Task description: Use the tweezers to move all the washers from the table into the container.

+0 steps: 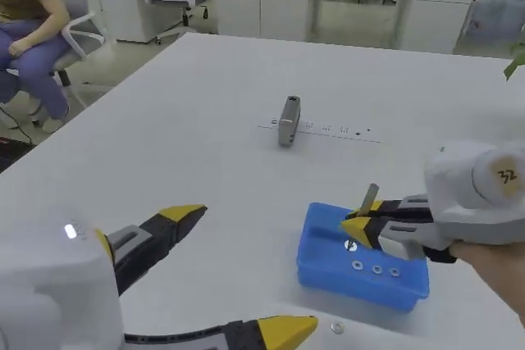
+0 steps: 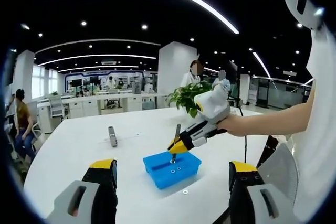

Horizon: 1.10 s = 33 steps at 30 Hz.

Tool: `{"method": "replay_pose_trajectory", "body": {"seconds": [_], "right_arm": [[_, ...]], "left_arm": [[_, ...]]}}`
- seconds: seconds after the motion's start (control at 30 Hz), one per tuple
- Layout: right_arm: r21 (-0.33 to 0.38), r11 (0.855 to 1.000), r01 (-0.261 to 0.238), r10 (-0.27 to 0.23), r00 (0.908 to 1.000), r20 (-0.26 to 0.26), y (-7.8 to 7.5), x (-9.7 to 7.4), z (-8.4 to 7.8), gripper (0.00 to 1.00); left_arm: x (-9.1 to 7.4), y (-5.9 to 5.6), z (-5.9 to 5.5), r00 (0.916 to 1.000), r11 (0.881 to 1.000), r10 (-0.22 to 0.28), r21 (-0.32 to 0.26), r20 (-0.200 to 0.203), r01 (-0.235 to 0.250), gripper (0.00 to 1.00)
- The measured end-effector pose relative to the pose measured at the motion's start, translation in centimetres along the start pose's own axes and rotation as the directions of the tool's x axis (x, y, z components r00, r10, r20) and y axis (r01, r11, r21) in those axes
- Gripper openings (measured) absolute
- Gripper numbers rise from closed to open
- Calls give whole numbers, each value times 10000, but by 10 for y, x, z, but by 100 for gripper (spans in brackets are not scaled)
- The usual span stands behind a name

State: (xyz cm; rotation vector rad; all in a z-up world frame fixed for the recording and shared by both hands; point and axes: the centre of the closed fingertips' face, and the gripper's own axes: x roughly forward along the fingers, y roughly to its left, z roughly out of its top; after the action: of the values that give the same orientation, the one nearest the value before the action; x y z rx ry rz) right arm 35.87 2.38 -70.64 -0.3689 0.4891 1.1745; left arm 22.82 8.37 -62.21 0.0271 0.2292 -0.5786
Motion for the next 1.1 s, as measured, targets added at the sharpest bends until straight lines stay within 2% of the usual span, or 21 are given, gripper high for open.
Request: {"method": "replay_pose_trajectory", "body": {"seconds": [0.27,0.47,0.73,1.1], "right_arm": [[1029,9946,-138,157,9997,-179,-9,17,-13,3],[1119,9935,-199,253,9986,-474,-8,25,-24,3],[1636,9860,-334,457,9964,-719,-8,35,-41,3],[1617,9863,-338,515,9930,-1065,-6,38,-55,3]], "left_arm": [[-5,6,1,9997,9997,229,42,9,-229,90],[-8,11,1,9993,9993,377,80,-27,-377,89],[-9,16,1,9987,9987,509,98,-63,-508,89],[-7,14,-3,9987,9989,469,12,-185,-469,89]]}}
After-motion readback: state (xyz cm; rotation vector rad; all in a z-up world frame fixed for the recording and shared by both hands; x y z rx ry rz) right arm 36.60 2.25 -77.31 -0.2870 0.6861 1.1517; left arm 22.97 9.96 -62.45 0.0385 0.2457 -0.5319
